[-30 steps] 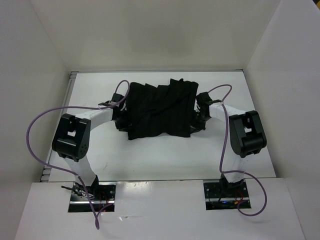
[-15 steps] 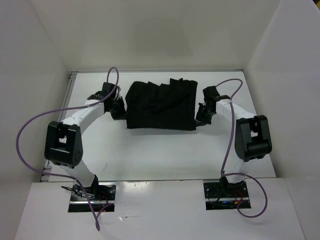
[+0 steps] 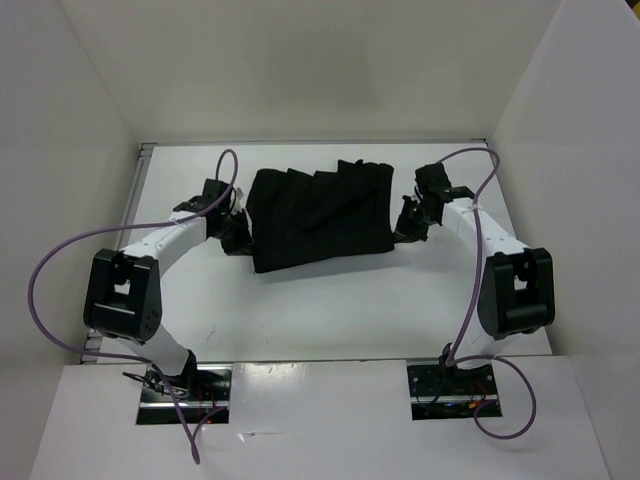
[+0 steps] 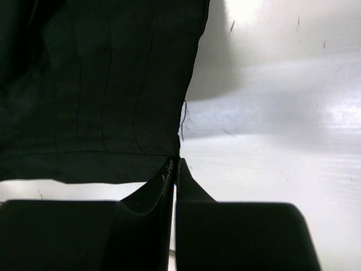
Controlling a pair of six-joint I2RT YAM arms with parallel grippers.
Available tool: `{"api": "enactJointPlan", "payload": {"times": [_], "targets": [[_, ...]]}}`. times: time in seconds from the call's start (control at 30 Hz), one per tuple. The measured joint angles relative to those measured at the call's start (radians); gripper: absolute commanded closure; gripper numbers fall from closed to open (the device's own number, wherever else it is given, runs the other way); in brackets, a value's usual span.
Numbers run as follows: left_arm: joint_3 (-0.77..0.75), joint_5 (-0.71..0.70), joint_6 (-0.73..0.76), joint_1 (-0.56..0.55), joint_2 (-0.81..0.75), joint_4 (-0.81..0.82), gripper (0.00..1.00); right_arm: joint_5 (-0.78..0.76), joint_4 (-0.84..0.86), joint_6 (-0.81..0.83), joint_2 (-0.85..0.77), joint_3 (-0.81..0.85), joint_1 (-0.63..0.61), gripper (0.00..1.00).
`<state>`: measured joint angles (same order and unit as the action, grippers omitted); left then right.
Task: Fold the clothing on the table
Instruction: Flatten the skirt out
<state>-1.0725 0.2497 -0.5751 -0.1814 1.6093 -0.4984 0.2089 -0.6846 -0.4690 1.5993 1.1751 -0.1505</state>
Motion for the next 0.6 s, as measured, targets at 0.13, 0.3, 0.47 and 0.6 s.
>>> {"api": "enactJointPlan", "payload": {"times": [0.13,0.3,0.47,0.6], "targets": [[0.084,0.034,-0.003,-0.007,0.005,0.011,1.0,0.032,-0.011,0.007,-0.057,-0.08,0.0,1.0],[0.013,0.067,-0.003,-0.005,0.117,-0.039,1.0,0.018,-0.081,0.016,-0.029,-0.036,0.0,1.0],[-0.566,0.092,0.005,0.031,0.308,-0.105,1.0,-0.133,-0.138,0.035,0.107,0.431,0.0,1.0],[-0.993,0.173,-0.002,0.106,0.312,-0.082,1.0,-0.249,-0.159,0.043,0.122,0.816,-0.002,1.0]]}}
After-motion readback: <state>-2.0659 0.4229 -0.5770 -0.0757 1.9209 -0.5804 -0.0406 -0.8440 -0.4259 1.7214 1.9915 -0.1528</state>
